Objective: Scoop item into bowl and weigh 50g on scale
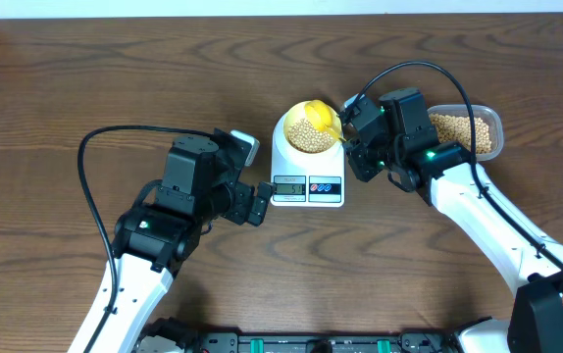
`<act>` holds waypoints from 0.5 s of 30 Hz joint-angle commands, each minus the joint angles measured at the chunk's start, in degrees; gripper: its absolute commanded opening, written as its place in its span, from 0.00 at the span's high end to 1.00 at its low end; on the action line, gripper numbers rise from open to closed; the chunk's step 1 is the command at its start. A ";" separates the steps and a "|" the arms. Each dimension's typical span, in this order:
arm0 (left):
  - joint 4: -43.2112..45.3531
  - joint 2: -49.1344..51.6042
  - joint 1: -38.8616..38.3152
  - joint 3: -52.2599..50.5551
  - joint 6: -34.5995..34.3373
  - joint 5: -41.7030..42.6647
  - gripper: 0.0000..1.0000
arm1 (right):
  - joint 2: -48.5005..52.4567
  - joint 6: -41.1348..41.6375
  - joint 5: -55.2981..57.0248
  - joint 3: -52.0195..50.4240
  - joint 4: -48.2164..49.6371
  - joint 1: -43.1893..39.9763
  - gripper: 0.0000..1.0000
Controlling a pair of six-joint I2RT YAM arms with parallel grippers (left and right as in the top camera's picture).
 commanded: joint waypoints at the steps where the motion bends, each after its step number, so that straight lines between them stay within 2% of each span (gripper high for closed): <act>1: 0.24 0.00 0.28 -0.02 0.39 -0.37 0.02 | 0.09 -0.90 0.42 0.22 -0.28 0.50 0.99; 15: 0.24 0.00 0.28 -0.02 0.39 -0.37 0.02 | 1.20 -0.90 0.24 0.00 -0.15 3.48 0.99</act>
